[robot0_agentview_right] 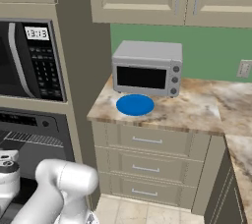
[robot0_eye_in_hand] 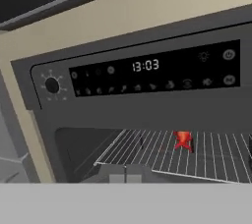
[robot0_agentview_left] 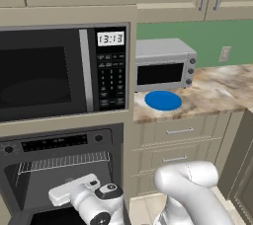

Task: Take the fish from the oven and place it on the plate on the counter.

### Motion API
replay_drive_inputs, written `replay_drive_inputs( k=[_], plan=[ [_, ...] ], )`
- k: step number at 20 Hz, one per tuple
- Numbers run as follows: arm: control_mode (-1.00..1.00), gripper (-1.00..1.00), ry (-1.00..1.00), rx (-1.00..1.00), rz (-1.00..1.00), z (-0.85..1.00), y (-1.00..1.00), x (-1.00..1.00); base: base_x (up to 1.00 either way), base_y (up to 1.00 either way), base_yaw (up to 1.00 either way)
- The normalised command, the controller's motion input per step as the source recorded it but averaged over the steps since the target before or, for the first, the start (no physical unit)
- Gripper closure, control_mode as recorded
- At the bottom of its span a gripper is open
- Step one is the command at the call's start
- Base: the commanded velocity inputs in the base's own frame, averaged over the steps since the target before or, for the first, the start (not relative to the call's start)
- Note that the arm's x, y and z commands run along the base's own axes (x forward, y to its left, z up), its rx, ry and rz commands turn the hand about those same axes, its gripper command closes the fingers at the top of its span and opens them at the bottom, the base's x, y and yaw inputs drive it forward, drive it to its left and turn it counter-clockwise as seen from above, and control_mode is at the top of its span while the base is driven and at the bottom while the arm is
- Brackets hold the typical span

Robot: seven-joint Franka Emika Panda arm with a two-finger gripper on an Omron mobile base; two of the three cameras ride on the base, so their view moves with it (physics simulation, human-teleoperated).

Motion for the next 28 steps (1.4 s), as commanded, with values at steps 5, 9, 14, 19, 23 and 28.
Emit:
replay_drive_inputs(
  k=[5, 9, 14, 19, 23, 28],
  plan=[
    [-1.00, 1.00, -0.06, 0.08, -0.25, -0.38, 0.20, 0.16, 0.00, 0.00, 0.00],
    [-1.00, 1.00, 0.00, 0.00, -0.08, -0.15, 0.03, 0.08, 0.00, 0.00, 0.00],
    [-1.00, 1.00, -0.06, 0.00, -0.02, -0.15, -0.06, 0.28, 0.00, 0.00, 0.00],
    [-1.00, 1.00, -0.10, 0.00, -0.02, -0.17, -0.08, 0.46, 0.00, 0.00, 0.00],
    [-1.00, 1.00, -0.01, 0.00, -0.02, -0.25, -0.04, 0.63, 0.00, 0.00, 0.00],
    [-1.00, 1.00, 0.00, 0.00, -0.03, -0.17, -0.06, 0.52, 0.00, 0.00, 0.00]
  ],
)
